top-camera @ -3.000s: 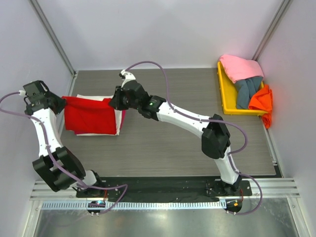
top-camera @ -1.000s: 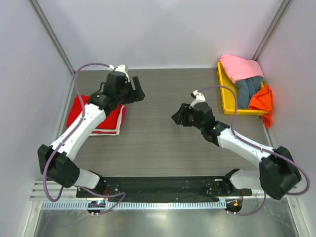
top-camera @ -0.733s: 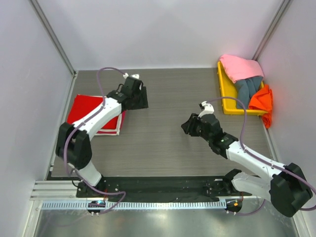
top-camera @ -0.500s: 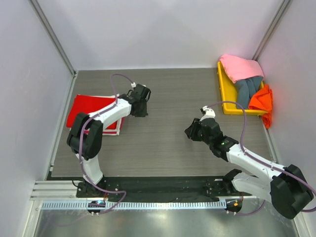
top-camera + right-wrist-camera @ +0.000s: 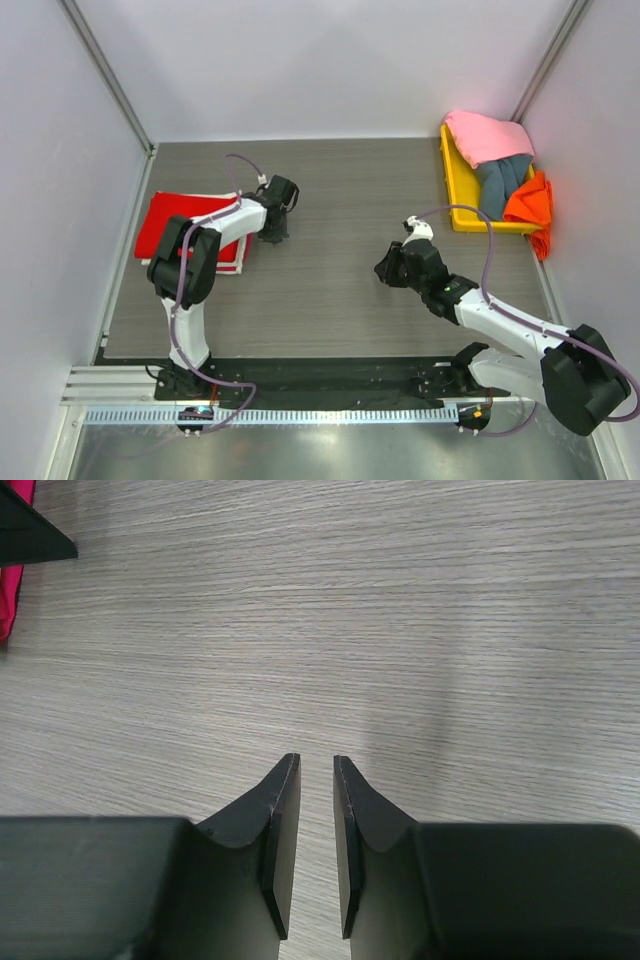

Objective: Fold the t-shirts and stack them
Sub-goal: Neatly place the folded tshirt to the corner

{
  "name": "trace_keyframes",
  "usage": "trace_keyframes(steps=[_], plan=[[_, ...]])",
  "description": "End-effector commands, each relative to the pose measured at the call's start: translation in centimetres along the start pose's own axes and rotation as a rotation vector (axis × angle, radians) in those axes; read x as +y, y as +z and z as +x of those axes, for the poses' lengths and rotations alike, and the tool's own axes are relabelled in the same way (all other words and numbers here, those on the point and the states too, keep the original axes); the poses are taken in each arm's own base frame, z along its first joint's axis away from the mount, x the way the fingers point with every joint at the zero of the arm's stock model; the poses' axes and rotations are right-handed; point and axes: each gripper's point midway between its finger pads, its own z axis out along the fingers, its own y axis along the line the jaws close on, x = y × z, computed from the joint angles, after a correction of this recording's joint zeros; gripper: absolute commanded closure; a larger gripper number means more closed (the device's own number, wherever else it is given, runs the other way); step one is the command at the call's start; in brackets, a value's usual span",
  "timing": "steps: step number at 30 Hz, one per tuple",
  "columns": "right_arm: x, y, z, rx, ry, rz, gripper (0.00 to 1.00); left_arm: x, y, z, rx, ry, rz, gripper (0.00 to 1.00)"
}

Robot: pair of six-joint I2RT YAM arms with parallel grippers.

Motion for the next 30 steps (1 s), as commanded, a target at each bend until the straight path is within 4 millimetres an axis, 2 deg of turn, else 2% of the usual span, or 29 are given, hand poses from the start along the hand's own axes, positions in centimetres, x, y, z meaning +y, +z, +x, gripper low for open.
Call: trace_keyframes(steps=[1,9,14,19,20,23,25,26,27,28,29,30], plan=[[1.2,0.0,-2.1,-0.060,0.011,-0.023,0.74,2.0,1.3,1.5,0.057,-0.002,-0.059,1.00],[1.3,0.1,-2.0,-0.051,0.009,-0.028,0.75,8.1,1.4,2.4,0.095,-0.014,-0.211,1.00],[1.5,0.1,-2.0,-0.049,0.010,-0.036,0.75,12.9,0.6,1.5,0.076,0.021,-0.407,1.00],[1.7,0.0,-2.1,-0.048,0.009,-0.043,0.75,14.0,1.2,1.4,0.087,-0.010,-0.400,1.00],[1.6,0.0,-2.0,-0.045,0.009,-0.039,0.75,13.9,1.2,1.4,0.084,-0.014,-0.397,1.00],[1.4,-0.1,-2.1,-0.049,0.007,-0.033,0.75,12.1,0.6,0.5,0.054,-0.039,-0.295,1.00],[1.1,0.0,-2.0,-0.053,0.003,-0.020,0.75,9.6,0.0,0.2,0.026,-0.044,-0.193,1.00],[1.0,0.0,-2.1,-0.057,0.000,-0.012,0.74,8.6,-1.1,-0.6,-0.015,-0.047,-0.150,1.00],[0.5,0.0,-2.3,-0.067,-0.003,0.012,0.74,7.5,-1.4,-0.8,-0.041,-0.047,-0.116,1.00],[0.3,0.0,-2.4,-0.073,-0.004,0.023,0.73,5.5,-2.1,-0.7,-0.062,-0.019,-0.071,1.00],[0.0,0.1,-2.5,-0.078,-0.008,0.041,0.73,4.3,-3.3,-1.3,-0.101,-0.011,-0.033,1.00],[-0.6,0.1,-2.6,-0.089,-0.009,0.072,0.73,3.2,-3.5,-1.2,-0.126,-0.006,-0.005,1.00]])
